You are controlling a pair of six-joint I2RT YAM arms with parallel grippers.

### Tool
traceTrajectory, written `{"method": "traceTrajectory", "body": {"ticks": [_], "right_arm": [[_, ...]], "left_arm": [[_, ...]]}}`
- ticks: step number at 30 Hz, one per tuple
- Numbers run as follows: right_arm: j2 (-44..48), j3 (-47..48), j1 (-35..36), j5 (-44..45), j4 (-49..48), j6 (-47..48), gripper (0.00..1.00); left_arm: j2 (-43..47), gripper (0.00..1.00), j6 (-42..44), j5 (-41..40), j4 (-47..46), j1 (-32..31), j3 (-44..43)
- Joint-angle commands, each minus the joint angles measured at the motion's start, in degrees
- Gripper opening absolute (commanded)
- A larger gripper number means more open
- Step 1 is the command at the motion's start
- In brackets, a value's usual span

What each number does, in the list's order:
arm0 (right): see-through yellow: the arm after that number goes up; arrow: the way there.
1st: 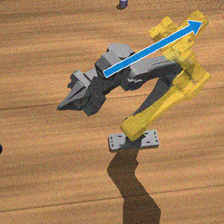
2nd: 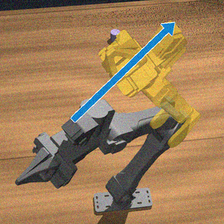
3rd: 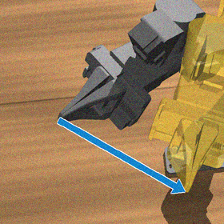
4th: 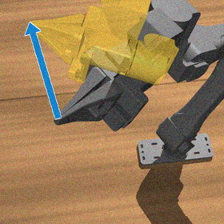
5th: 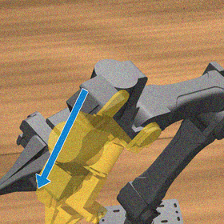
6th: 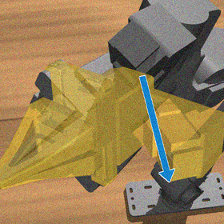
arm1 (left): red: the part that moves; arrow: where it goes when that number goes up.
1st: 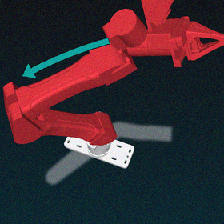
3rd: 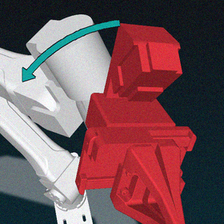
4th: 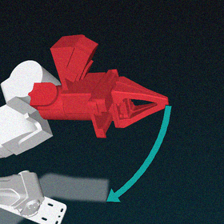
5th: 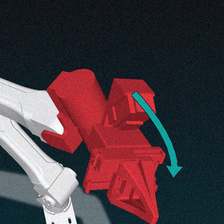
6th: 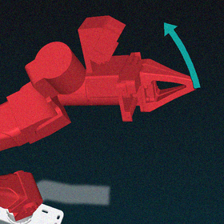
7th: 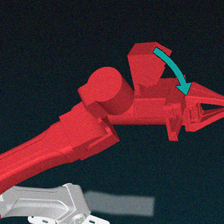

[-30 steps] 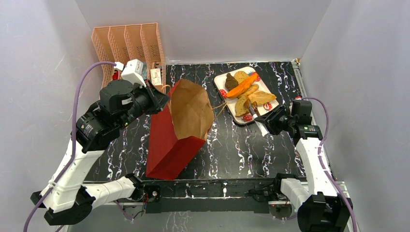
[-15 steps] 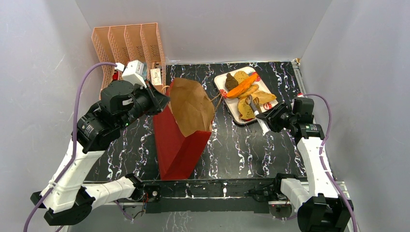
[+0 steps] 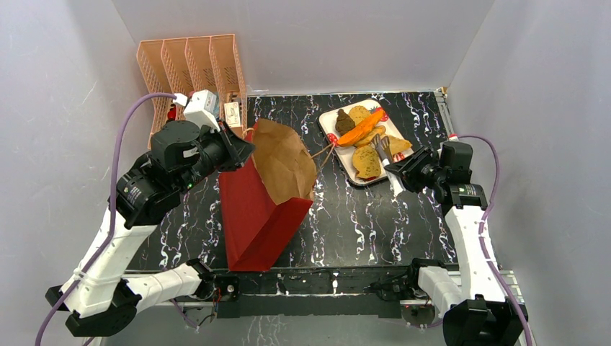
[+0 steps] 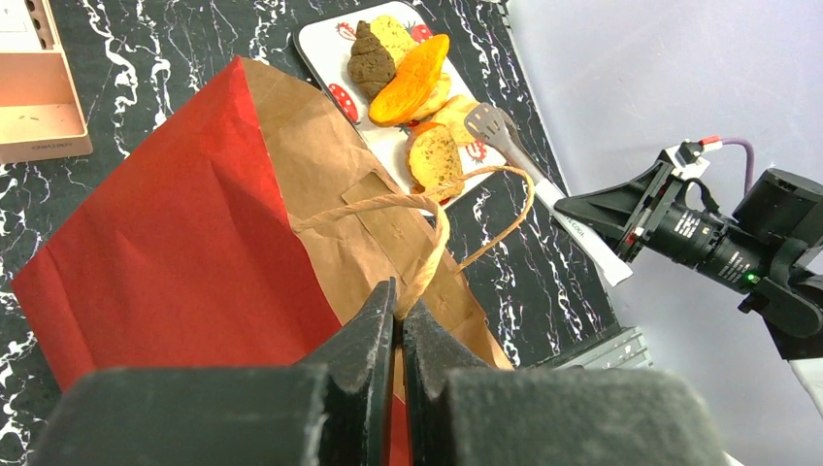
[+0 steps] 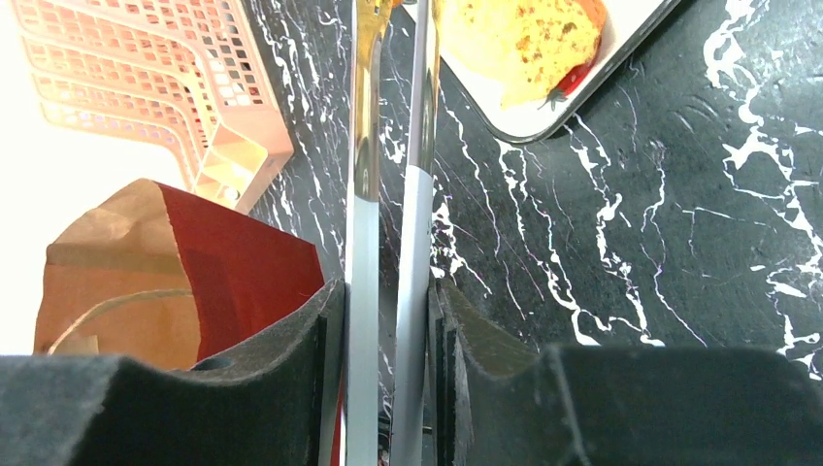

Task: Take the fake bread out of the paper bag
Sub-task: Place the clamp at the center of the board.

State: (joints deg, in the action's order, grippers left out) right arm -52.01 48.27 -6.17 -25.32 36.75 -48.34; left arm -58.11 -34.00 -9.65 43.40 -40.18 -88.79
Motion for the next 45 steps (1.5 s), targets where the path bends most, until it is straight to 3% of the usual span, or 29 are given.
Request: {"method": "traceTrajectory", "body": {"ticks": [1,17,20,27,35,45], "right_arm": [[1.2,5.2,-0.3,0.5,-3.7,-0.2,0.22],[0.2,9.9,2.9,-0.4,-9.7,-3.7,0.02],[-1.2,10.3,7.8,2.3,-10.9,-3.5,0.01],[-10.0,14.3,28.4,19.6,-12.5,-1.6,0.0],[-17.3,14.0,34.2,24.2,-17.0,0.8,0.0],[-26.8,12.7,35.2,25.6,-24.4,4.4,0.0]], "left_arm": [[0.4,0.0,1.3,1.4,-2.4,0.4,0.6],[3.2,0.0,-0.2,1.5,-5.5,0.4,3.6],[3.9,0.0,-0.7,2.2,-7.0,0.3,5.2],[4.7,0.0,-2.1,3.2,-11.3,0.4,7.5],[6.1,0.0,-4.3,1.2,-16.2,0.4,9.6],[6.6,0.0,-6.3,-0.7,-22.0,0.4,13.5]]}}
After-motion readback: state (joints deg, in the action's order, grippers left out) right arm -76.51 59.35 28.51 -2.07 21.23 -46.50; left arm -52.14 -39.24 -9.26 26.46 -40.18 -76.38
